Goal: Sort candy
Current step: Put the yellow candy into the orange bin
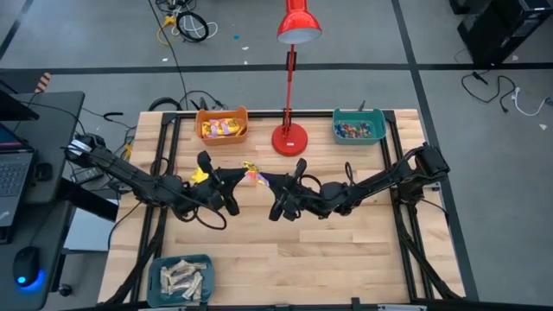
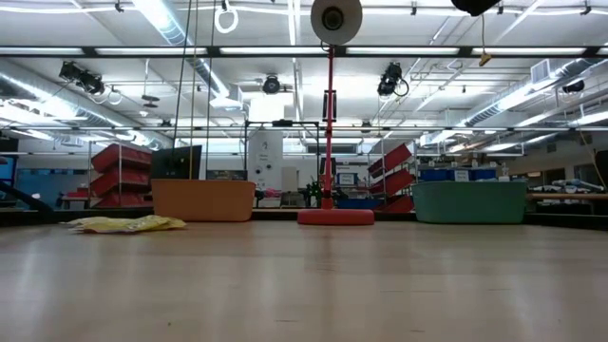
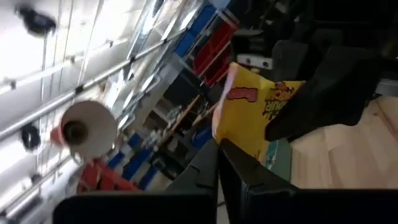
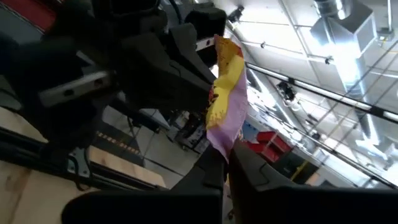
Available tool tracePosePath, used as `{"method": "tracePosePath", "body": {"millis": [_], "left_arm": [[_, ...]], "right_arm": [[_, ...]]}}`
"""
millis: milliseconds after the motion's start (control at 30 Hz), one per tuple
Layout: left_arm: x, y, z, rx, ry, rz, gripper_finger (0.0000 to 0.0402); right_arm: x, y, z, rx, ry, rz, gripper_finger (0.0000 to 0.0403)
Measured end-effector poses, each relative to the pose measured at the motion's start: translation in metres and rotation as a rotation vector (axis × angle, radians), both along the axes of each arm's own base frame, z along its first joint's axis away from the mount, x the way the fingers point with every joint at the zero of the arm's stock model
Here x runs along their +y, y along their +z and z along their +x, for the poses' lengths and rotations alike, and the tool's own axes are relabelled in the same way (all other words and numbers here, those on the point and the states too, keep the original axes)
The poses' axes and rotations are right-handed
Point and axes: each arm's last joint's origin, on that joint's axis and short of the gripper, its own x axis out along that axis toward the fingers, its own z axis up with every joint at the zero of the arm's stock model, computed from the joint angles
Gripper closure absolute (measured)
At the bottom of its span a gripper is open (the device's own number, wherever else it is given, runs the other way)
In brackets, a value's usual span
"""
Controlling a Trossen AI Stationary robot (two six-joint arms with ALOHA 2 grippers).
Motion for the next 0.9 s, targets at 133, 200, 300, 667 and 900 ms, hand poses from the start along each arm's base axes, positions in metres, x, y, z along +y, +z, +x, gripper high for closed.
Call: {"method": "tracePosePath", "body": {"millis": [133,200,300,667,900], "left_arm": [[0.002,0.000,-0.003,-0.061,0.122,-0.157,0.0362],[0.002,-0.001,-0.006,-0.082,0.205,-0.220,0.0344],[0.001,-0.002,-0.009,-0.097,0.307,-0.271,0.0318],[-0.025,-0.008,-0.020,-0.146,0.097,-0.427,0.0302],[-0.027,-0.029,-0.009,0.019,-0.298,-0.606,0.0342]], "right_arm": [[0.003,-0.001,-0.001,0.032,-0.044,-0.034,0.0400],[0.005,-0.002,-0.002,0.057,-0.076,-0.064,0.0401],[0.008,-0.002,-0.003,0.108,-0.114,-0.139,0.0402],[0.006,-0.027,-0.009,0.590,-0.348,-0.738,0.0403],[0.003,-0.039,-0.020,0.749,-0.521,-0.756,0.0403]]}}
